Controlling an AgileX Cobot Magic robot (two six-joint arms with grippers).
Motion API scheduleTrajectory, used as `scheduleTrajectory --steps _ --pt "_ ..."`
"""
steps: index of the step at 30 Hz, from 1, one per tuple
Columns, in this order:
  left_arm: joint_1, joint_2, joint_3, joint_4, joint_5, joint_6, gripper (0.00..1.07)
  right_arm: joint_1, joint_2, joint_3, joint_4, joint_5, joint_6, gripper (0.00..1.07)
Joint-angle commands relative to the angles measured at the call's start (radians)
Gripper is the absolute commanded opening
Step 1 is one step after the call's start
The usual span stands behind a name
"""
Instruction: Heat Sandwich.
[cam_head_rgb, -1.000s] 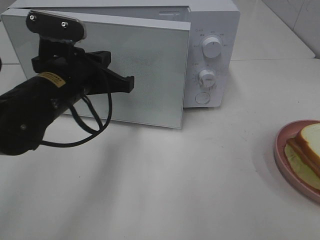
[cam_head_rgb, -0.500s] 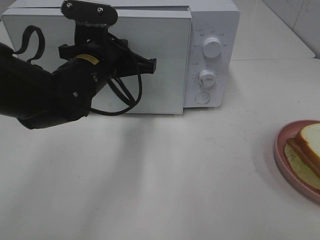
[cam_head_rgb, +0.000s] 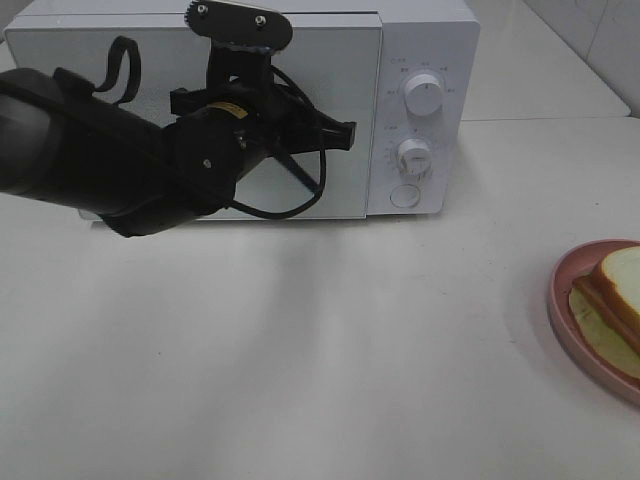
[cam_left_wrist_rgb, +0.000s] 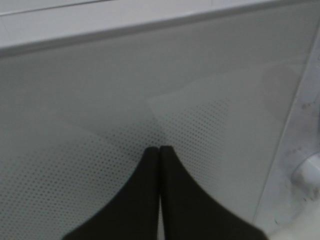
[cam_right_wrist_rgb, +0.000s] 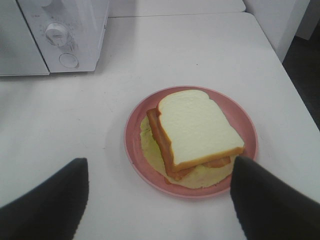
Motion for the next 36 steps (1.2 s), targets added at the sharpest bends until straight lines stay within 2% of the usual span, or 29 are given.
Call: scheduleTrajectory --steps 1,5,9,15,26,28,30,31,32,33,35,36 --pt "0.032 0.020 -0.054 -0.039 -0.058 0.015 0.00 -0.009 -0.027 0.000 -0.007 -0.006 -0.013 0.75" --pt "0.050 0.039 -0.081 -0.062 -0.041 0.015 0.00 -0.009 -0.027 0.000 -0.007 -0.006 -0.013 0.75" --pt "0.044 0.028 -0.081 -0.062 -0.007 0.051 0.00 -0.009 -0.027 0.000 -0.007 -0.006 -0.013 0.75" --pt "0.003 -0.011 -0.069 -0.068 0.043 0.077 0.00 -0.009 -0.027 0.000 -0.007 -0.006 -0.013 0.75" --pt "-0.033 -0.114 0.037 -0.080 0.230 0.078 0.00 -0.009 -0.027 0.000 -0.007 -0.006 -0.012 0.75" --pt "-0.033 -0.140 0.062 -0.080 0.281 0.078 0.04 -0.009 -0.027 0.000 -0.007 -0.006 -0.012 0.75" --pt "-0.033 -0.162 0.085 -0.080 0.328 0.078 0.17 -0.009 -0.027 0.000 -0.007 -0.006 -0.012 0.75" --pt "-0.033 -0.186 0.110 -0.080 0.368 0.078 0.43 -0.009 -0.027 0.000 -0.007 -0.006 -0.012 0.75" --pt "-0.033 -0.196 0.119 -0.083 0.383 0.078 0.57 -0.009 -0.027 0.000 -0.007 -0.006 -0.012 0.75" --pt "-0.033 -0.196 0.119 -0.083 0.383 0.078 0.57 -0.009 -0.027 0.000 -0.007 -0.006 -0.012 0.75" --pt "-0.033 -0.220 0.140 -0.091 0.410 0.078 0.92 -0.009 -0.027 0.000 -0.007 -0.006 -0.012 0.75" --pt "-0.033 -0.249 0.161 -0.093 0.444 0.078 1.00 -0.009 -0.027 0.000 -0.007 -0.006 -0.012 0.75"
